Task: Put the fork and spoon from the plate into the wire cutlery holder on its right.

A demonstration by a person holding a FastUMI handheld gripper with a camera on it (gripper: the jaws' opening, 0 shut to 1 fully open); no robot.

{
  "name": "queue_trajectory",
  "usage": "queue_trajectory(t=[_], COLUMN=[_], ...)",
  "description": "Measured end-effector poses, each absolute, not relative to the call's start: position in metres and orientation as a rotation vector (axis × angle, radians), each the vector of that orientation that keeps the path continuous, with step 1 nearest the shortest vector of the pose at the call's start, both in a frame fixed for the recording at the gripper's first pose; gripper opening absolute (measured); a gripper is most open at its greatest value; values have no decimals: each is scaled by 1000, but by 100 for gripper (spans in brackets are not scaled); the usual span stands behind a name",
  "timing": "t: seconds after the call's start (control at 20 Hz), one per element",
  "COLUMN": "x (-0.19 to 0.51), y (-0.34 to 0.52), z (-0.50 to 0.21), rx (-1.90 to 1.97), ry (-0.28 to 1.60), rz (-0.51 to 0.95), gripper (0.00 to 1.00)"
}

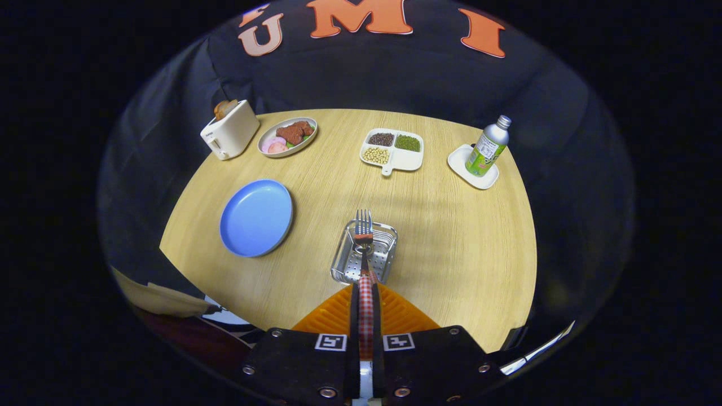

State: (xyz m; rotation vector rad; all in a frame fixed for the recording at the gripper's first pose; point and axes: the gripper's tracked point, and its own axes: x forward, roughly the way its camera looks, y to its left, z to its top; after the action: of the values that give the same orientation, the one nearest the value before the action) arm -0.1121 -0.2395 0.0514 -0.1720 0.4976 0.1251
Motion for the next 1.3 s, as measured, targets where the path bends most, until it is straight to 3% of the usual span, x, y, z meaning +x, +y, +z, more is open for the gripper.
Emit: queue_trajectory(t=[0.5, 1.3], x=[-110, -73], y=[-242, -234], z=[39, 19], rx=[-284, -354], ry=[701, 890], rz=[216, 243], gripper=[9, 11])
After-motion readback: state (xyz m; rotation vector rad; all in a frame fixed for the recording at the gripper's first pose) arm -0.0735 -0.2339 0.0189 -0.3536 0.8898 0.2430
